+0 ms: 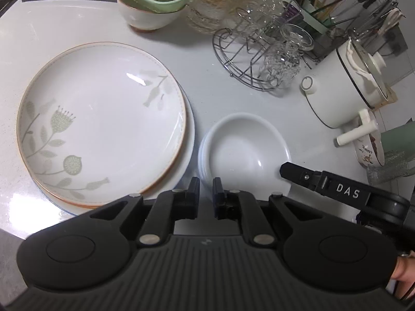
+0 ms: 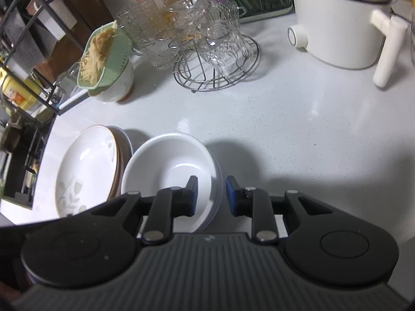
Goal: Organize plates and bowls
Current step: 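Carry the white bowl over the nested light-blue bowls, then lower the white bowl into the light-blue bowls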
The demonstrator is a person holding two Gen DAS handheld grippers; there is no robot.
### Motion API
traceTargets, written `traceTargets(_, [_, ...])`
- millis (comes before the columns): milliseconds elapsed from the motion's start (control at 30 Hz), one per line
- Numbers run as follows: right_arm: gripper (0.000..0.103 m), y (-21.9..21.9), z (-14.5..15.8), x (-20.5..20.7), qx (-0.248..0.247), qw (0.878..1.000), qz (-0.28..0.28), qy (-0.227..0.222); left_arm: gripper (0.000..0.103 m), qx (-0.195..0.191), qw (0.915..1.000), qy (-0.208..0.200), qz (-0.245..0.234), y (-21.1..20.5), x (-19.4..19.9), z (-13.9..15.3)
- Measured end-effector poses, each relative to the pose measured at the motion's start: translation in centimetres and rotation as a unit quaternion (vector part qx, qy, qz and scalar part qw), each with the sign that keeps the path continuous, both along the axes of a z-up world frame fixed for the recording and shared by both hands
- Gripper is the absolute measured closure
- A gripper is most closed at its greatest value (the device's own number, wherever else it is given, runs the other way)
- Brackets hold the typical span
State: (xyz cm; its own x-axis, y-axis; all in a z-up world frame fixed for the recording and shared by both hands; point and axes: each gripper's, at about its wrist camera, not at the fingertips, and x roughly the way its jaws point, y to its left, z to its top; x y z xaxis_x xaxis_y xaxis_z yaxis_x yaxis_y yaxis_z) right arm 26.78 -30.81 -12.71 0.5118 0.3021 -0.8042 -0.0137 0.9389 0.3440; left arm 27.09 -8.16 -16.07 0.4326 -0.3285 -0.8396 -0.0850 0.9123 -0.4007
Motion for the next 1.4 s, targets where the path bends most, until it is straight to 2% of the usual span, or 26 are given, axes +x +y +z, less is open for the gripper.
traceTargets(67, [0.075,0.0,-0.4,0.4,0.01,1.0,0.003,0.004,0.09,0.0,1.0,0.001,0.001,0.0,0.0,0.0])
traceTargets(200, [0.075,0.3,-1.7,1.1,0.006,1.0,-0.004,0.017,0.072,0.003,1.0,-0.001,0.002,0.0,-0.2,-0.1])
traceTargets(433, [0.077,0.7,-3.7,1.7,0.023,0.999,-0.016,0.047,0.056,-0.006,1.0,-0.001,-0.006,-1.0,-0.2,-0.1])
traceTargets(500, [0.084,0.9,-4.0,1.7,0.014,0.998,-0.02,0.05,0.056,-0.011,0.9999,0.01,-0.001,-1.2,0.2,-0.2])
traceTargets(600, [0.087,0.8,-3.9,1.7,0.009,0.998,-0.032,0.047,0.056,-0.005,0.9999,0.014,0.007,-1.5,0.9,-0.2])
traceTargets(833, [0.089,-1.0,-3.5,1.5,-0.012,0.998,-0.054,0.042,0.056,0.011,0.9992,0.023,-0.03,-3.4,1.9,-1.1])
traceTargets(933, [0.089,-2.0,-3.4,1.1,-0.012,0.997,-0.065,0.049,0.056,0.008,0.9984,0.026,-0.05,-4.4,2.5,-1.6])
traceTargets(1067, [0.089,-2.6,-3.5,0.7,-0.009,0.996,-0.068,0.054,0.056,0.025,0.9968,0.028,-0.071,-5.7,3.2,-2.5])
traceTargets(1167, [0.089,-2.8,-3.7,0.4,-0.001,0.996,-0.071,0.061,0.059,0.029,0.9967,0.025,-0.072,-5.8,3.5,-3.2])
traceTargets(1300, [0.089,-2.6,-3.9,0.1,0.0,0.996,-0.069,0.064,0.074,0.022,0.9968,0.028,-0.072,-5.6,3.7,-4.2])
traceTargets(1400, [0.089,-2.1,-3.9,0.4,-0.007,0.996,-0.064,0.061,0.077,0.001,0.9969,0.04,-0.068,-4.9,4.0,-4.6])
